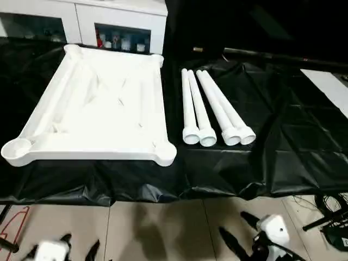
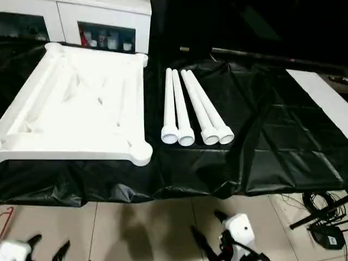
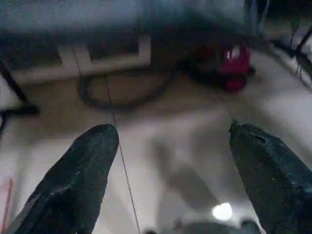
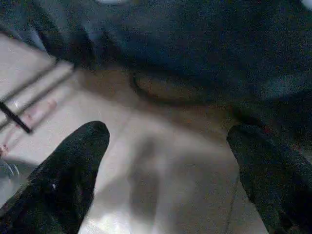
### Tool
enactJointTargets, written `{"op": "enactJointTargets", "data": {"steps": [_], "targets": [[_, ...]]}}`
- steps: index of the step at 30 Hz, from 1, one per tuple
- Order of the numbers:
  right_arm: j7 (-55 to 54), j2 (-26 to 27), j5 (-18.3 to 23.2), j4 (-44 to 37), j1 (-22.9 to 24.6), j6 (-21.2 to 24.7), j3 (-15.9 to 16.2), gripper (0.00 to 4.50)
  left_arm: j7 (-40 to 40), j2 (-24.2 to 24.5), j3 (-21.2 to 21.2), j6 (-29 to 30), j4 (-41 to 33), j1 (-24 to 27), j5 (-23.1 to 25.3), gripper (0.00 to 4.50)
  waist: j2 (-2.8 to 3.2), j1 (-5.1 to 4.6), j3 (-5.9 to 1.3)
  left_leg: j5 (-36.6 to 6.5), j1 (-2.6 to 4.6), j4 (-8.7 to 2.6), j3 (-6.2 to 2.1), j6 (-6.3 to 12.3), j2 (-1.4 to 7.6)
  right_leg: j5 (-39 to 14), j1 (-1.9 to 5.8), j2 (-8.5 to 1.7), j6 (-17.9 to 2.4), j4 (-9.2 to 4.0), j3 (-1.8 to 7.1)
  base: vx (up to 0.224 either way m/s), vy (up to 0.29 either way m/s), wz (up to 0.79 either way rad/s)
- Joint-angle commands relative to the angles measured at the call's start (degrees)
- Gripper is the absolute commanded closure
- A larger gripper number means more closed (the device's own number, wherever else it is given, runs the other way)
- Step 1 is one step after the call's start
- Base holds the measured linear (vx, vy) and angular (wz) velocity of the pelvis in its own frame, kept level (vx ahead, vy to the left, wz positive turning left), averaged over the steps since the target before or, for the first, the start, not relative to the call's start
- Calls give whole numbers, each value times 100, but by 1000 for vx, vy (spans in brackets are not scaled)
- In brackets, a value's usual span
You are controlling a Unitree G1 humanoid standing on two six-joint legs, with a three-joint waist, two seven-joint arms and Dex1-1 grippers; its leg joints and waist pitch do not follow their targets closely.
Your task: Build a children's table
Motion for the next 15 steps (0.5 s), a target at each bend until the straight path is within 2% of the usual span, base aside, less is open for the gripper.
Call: {"op": "enactJointTargets", "data": {"steps": [1,2,3,4,5,6,7,8,9,10,11,12,13,14,15], "targets": [[-264,-221,964,-1010,-20,726,-473,14,28,109,209,353,-1150,103,-362,38,135,20,-37,-2360,-18,-510,-145,-1,169,-1279,-15,-223,-301,-497,232,0,0,0],[-264,-221,964,-1010,-20,726,-473,14,28,109,209,353,-1150,103,-362,38,137,23,-56,-2211,-19,-502,-152,-1,169,-1013,13,-213,-316,-458,229,0,0,0],[-363,-210,1148,-1263,-139,984,-601,14,80,150,278,545,-1516,40,-454,38,142,22,-72,-1899,-43,-481,-142,35,157,-535,28,-180,-324,-430,226,0,0,0],[-363,-210,1148,-1263,-139,984,-601,14,80,150,278,545,-1516,40,-454,38,149,22,-87,-1676,-15,-450,-119,45,132,-171,14,-147,-335,-392,229,0,0,0],[-708,-23,1217,-1380,-811,1209,-812,14,522,120,424,1051,-1999,-673,-550,38,179,9,-96,-1532,-10,-437,-108,-13,111,-7,11,-135,-342,-368,225,0,0,0],[-757,29,1204,-1388,-984,1225,-815,14,649,111,440,1157,-2030,-911,-477,38,174,-6,-96,-1511,-6,-433,-111,-51,94,-30,3,-129,-352,-361,218,0,0,0],[-809,85,1191,-1396,-1167,1243,-818,14,782,101,456,1268,-2062,-1160,-399,38,187,-8,-137,-1348,32,-392,-120,-117,69,28,2,-131,-365,-341,213,0,0,0],[-949,288,740,-1262,-1664,996,-721,14,1044,71,444,1327,-1972,-1818,-56,38,291,18,-127,-1150,7,-380,-132,-166,59,305,24,-135,-375,-307,219,0,0,0],[-1019,380,424,-1183,-1842,833,-669,14,1106,59,427,1290,-1922,-2034,86,38,261,-4,-108,-1128,-19,-399,-117,-192,66,328,24,-120,-356,-331,205,0,0,0],[-1019,380,424,-1183,-1842,833,-669,14,1106,59,427,1290,-1922,-2034,86,38,224,-13,-150,-984,-14,-352,-122,-233,24,378,55,-128,-332,-303,201,0,0,0],[-1081,483,250,-966,-2159,909,-591,14,1196,86,429,1394,-1846,-2372,217,38,307,29,-186,-792,11,-329,-141,-277,19,650,76,-129,-323,-263,208,0,0,0],[-1100,518,208,-884,-2276,956,-564,14,1229,100,430,1442,-1815,-2496,258,38,291,10,-183,-682,9,-312,-135,-285,5,845,68,-109,-341,-252,206,0,0,0],[-1142,547,351,-715,-2525,1085,-529,14,1373,103,449,1752,-1807,-2760,193,38,93,-10,-200,-588,-12,-292,-119,-276,-18,954,107,-90,-352,-244,195,0,0,0],[-1202,519,468,-698,-2618,1196,-510,14,1449,119,459,1933,-1849,-2853,134,38,218,6,-202,-776,27,-300,-138,-347,-18,714,83,-102,-408,-220,198,0,0,0],[-1374,548,519,-547,-2765,1300,-508,14,1600,66,406,1936,-1769,-3094,296,38,-96,-2,-216,-677,-2,-272,-118,-269,-19,657,117,-94,-373,-250,190,0,0,0]]}}
